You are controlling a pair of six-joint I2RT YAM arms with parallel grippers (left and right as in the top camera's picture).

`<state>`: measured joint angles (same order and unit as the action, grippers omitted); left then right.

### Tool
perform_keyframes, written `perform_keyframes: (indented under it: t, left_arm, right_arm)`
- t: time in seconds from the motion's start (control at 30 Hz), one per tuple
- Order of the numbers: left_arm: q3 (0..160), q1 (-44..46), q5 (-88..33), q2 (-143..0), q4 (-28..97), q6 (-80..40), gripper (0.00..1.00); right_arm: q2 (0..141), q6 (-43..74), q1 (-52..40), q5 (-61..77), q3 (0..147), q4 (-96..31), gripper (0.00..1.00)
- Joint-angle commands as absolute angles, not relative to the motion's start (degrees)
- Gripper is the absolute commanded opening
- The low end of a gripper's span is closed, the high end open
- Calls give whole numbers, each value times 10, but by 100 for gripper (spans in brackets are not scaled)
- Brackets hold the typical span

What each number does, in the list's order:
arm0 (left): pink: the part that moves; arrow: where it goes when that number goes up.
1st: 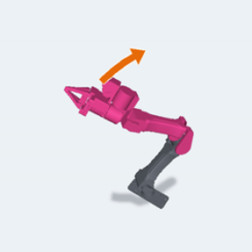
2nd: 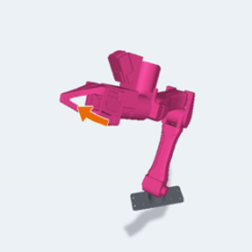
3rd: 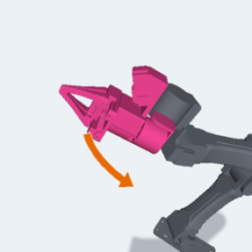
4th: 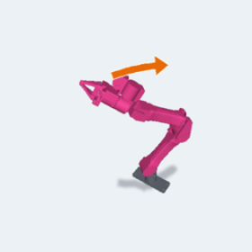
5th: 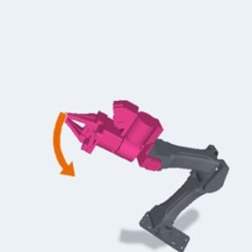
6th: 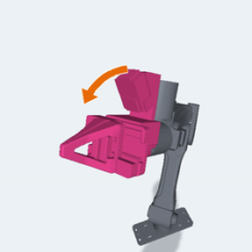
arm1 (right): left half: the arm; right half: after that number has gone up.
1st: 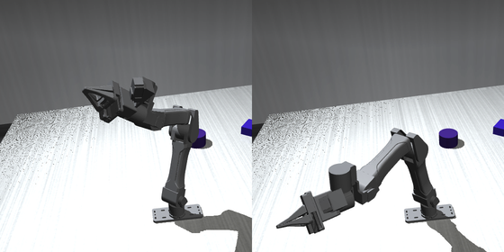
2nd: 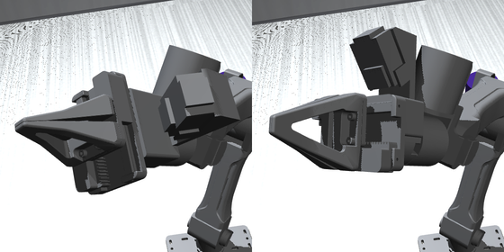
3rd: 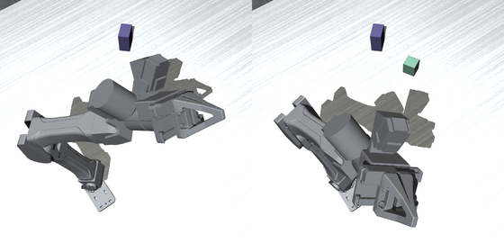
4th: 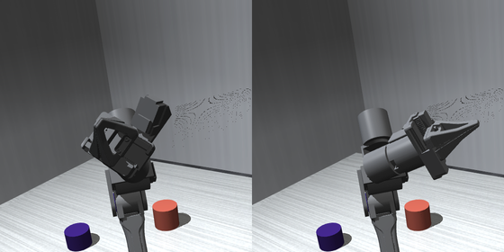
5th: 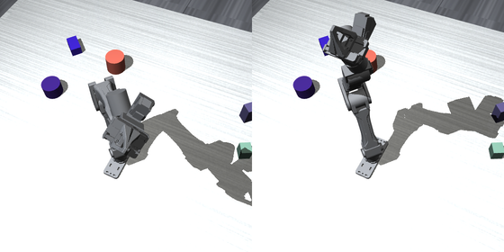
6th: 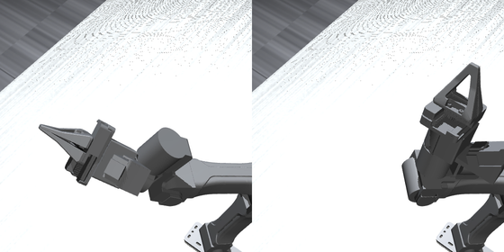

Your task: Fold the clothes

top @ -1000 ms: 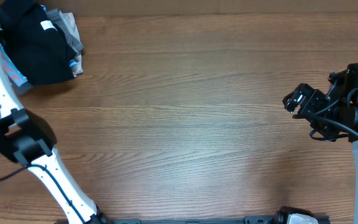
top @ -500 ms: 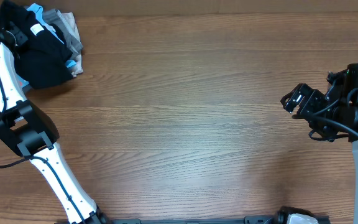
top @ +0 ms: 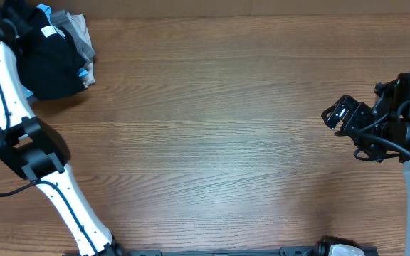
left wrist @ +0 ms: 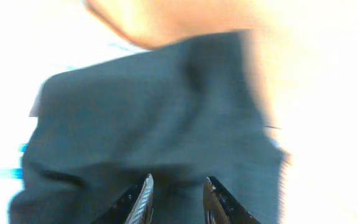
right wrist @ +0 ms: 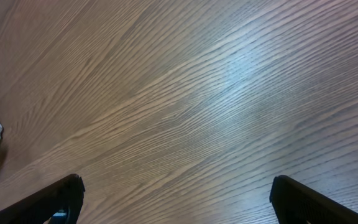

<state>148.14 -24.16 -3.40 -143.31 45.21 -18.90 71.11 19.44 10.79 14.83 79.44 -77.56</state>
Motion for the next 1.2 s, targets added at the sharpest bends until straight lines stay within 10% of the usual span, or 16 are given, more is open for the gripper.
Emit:
perform_keyframes:
  t: [0.0,0.67,0.93,1.17]
  left_arm:
    - [1491,-210,-42,-1428,455,-164,32]
    - [1491,-206,-23,-1460,463,-150,43]
    - [1491,-205,-153,-1343,454,-151,100]
    - [1491,-206,-255,-1214,556,-154,100]
  right_arm:
    - [711,190,110,153,807,-775,100]
    - [711,175,110,151,807,-788,100]
    - [711,178,110,151,808,-761,100]
    - [699,177,110,151,813,-747,100]
